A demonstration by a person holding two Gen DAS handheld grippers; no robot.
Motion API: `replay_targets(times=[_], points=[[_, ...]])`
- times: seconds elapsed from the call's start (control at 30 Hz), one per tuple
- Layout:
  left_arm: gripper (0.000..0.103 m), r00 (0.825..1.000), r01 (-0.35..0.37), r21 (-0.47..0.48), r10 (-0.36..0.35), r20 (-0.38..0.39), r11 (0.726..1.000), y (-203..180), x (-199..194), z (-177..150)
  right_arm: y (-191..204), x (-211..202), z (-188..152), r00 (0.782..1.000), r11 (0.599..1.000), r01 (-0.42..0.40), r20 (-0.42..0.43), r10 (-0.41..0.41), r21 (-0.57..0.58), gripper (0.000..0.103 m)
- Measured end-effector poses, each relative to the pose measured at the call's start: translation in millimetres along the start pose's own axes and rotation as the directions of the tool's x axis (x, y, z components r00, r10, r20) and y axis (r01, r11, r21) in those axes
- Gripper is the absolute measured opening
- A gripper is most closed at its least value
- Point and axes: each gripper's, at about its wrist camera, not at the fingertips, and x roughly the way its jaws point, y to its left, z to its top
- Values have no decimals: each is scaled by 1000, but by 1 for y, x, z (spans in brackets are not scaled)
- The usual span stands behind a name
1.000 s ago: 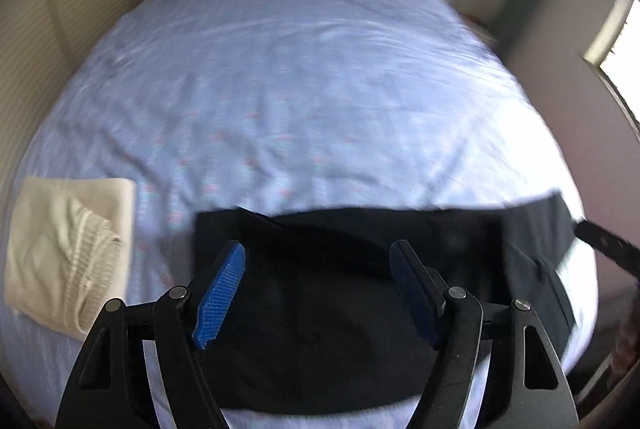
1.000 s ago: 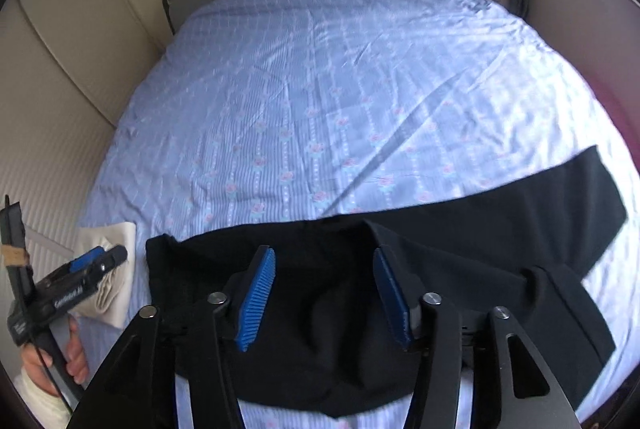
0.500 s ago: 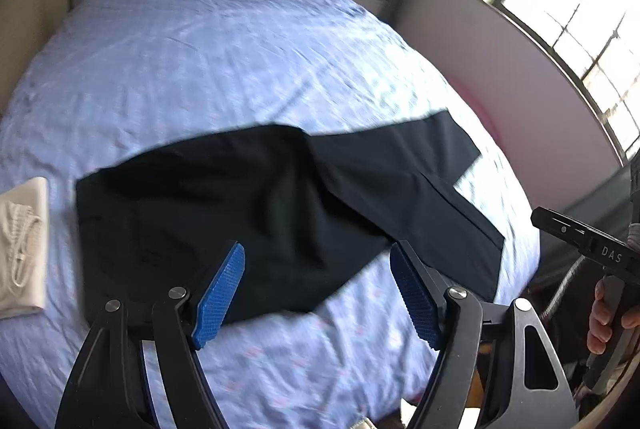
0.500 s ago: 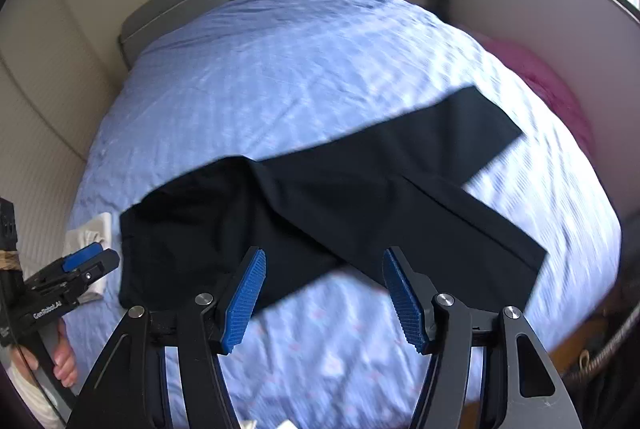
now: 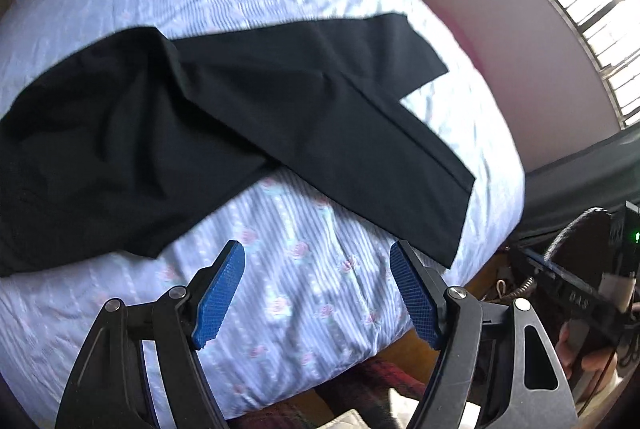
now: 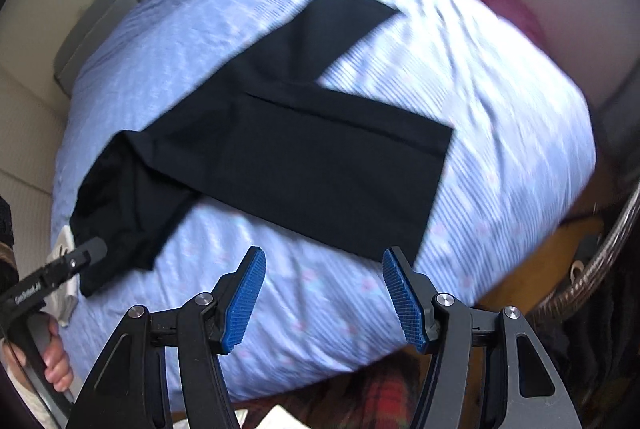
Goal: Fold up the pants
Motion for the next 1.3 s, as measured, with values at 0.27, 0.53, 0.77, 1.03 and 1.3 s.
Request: replay_targets(times=[0.27, 0.53, 0.77, 1.03, 1.3], points=[[74, 994, -42, -71, 34, -106, 997, -13, 55, 24, -53, 55, -2, 987, 987, -58, -140, 79, 151, 62], [73, 980, -26, -154, -5, -197, 988, 0, 120, 46, -61, 100, -3, 980, 975, -44, -179, 84, 218, 62], [73, 958, -42, -170, -8, -287, 985, 10, 175, 63, -80, 129, -7, 981, 934, 3, -182, 66, 357, 62], [73, 931, -52, -170, -14, -364, 984, 10, 205, 73, -93, 159, -13, 974, 881, 31, -211, 79, 471, 61], [12, 945, 11, -163, -63, -322, 987, 7, 180, 83, -81, 138, 11, 975, 921, -3, -205, 90, 389, 24]])
